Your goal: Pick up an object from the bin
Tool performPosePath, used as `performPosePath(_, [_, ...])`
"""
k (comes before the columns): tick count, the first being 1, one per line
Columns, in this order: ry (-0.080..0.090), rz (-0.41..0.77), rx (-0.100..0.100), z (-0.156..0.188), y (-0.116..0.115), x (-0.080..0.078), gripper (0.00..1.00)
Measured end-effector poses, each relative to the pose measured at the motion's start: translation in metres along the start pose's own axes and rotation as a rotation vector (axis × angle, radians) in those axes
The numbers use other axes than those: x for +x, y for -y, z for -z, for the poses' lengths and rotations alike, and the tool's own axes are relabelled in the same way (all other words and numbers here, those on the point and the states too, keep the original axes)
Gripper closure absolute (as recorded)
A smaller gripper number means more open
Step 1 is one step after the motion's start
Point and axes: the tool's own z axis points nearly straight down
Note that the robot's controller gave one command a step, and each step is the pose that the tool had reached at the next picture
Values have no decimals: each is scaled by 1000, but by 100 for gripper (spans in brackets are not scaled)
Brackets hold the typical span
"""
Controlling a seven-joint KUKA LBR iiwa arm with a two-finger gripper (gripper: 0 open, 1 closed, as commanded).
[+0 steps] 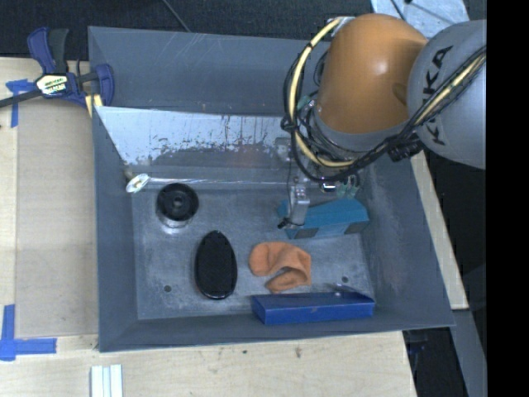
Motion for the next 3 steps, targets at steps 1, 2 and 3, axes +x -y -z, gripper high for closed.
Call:
performPosePath(1, [8, -1, -1, 5, 0, -1, 0])
performPosePath(2, [15, 45, 0, -40, -23, 24, 0])
performPosePath(3, [5, -3, -1, -78, -34, 43, 0])
